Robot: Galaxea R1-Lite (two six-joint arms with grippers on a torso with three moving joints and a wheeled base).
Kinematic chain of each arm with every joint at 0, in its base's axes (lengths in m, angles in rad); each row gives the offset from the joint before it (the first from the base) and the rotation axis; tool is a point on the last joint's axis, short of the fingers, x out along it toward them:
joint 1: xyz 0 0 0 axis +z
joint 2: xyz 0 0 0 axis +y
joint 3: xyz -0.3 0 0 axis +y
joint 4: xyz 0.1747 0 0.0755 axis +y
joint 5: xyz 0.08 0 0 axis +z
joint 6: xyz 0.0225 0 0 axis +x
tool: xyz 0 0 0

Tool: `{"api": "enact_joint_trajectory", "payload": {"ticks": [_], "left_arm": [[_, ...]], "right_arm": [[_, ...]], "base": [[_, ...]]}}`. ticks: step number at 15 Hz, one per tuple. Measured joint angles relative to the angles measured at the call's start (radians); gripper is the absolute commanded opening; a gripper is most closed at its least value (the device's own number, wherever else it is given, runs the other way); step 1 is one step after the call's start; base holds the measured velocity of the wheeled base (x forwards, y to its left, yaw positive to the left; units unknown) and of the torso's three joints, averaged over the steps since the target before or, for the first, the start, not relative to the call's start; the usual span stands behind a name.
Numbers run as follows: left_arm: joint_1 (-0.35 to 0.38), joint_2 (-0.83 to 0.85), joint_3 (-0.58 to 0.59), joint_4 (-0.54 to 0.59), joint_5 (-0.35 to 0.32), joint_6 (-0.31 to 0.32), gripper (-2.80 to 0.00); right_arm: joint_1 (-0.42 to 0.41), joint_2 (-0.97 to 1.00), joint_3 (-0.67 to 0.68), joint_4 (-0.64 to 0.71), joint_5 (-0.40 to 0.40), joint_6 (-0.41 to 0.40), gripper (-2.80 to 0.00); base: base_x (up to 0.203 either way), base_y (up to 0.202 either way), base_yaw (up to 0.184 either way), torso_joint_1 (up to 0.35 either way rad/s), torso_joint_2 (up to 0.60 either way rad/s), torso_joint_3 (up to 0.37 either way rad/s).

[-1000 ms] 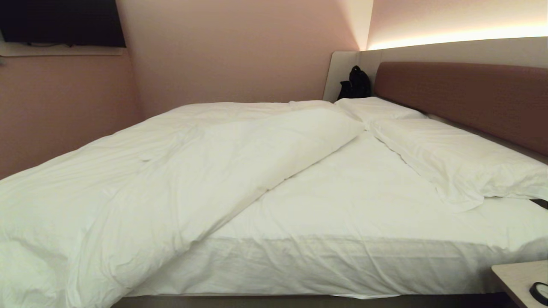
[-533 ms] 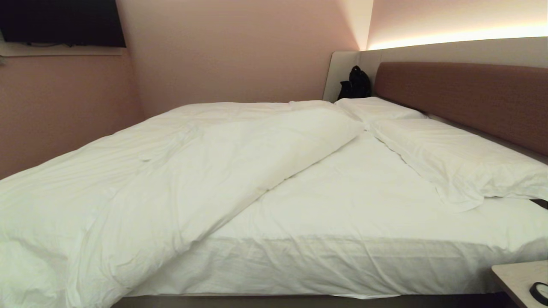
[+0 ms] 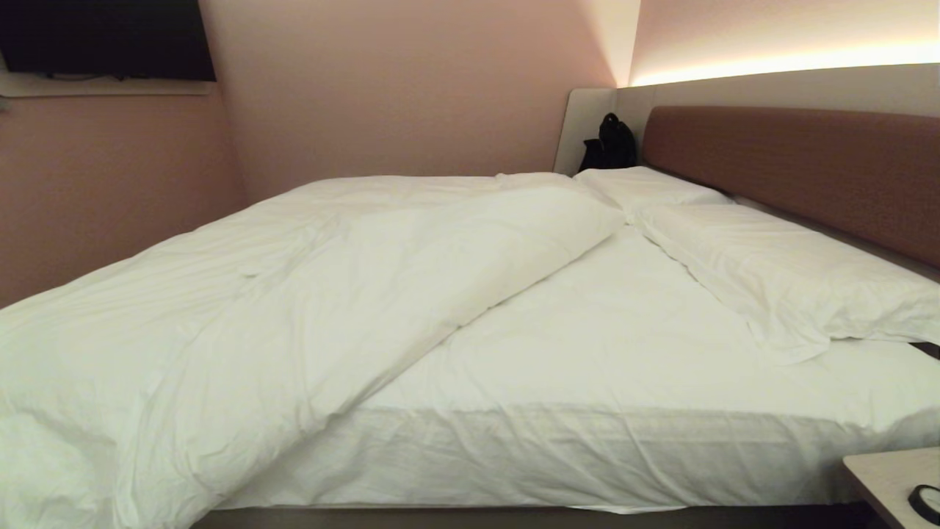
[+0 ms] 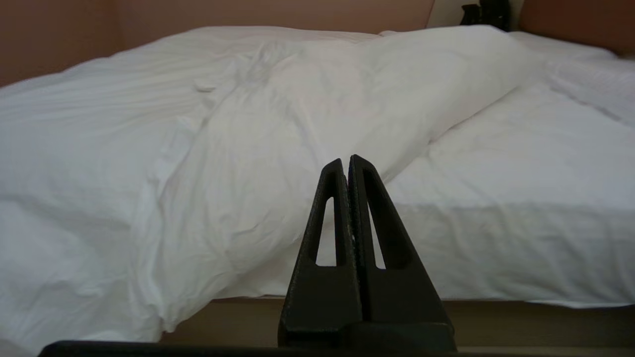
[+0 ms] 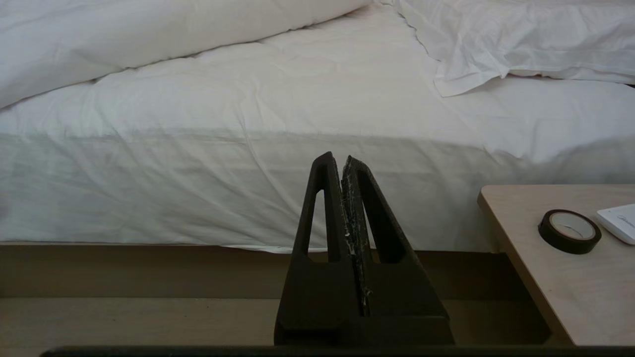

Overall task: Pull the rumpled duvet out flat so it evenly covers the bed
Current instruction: Hold the folded corner of the quilt

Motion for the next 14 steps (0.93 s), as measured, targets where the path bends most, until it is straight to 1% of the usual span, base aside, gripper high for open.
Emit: {"api": "enact_joint_trajectory", "payload": {"ticks": [2, 4, 6, 8, 11, 12, 14], "left_arm": [[-0.001, 0.172, -0.129, -0.004, -0.008, -0.067, -2.80], [-0.002, 0.404, -0.283, -0.007, -0.013, -0.140, -2.80], [0.003, 0.654, -0.440, -0.009, -0.009, -0.186, -2.80], [0.010, 0.915, -0.611, -0.009, 0.015, -0.211, -2.80], [0.018, 1.291, -0.901, -0.008, 0.075, -0.231, -2.80], [0.021, 1.413, -1.017, -0.005, 0.105, -0.233, -2.80], [0.027, 1.611, -1.201, 0.001, 0.166, -0.216, -2.80]], "right_arm": [[0.000, 0.000, 0.000, 0.000, 0.000, 0.000, -2.80], [0.000, 0.000, 0.000, 0.000, 0.000, 0.000, -2.80], [0.000, 0.000, 0.000, 0.000, 0.000, 0.000, -2.80], [0.000, 0.000, 0.000, 0.000, 0.000, 0.000, -2.80], [0.000, 0.000, 0.000, 0.000, 0.000, 0.000, -2.80], [0.000, 0.000, 0.000, 0.000, 0.001, 0.000, -2.80], [0.000, 0.000, 0.000, 0.000, 0.000, 0.000, -2.80]], "base": [[0.000, 0.000, 0.000, 0.000, 0.00, 0.000], [0.000, 0.000, 0.000, 0.000, 0.00, 0.000], [0.000, 0.000, 0.000, 0.000, 0.00, 0.000], [0.000, 0.000, 0.000, 0.000, 0.00, 0.000], [0.000, 0.000, 0.000, 0.000, 0.00, 0.000], [0.000, 0.000, 0.000, 0.000, 0.00, 0.000], [0.000, 0.000, 0.000, 0.000, 0.00, 0.000]]}}
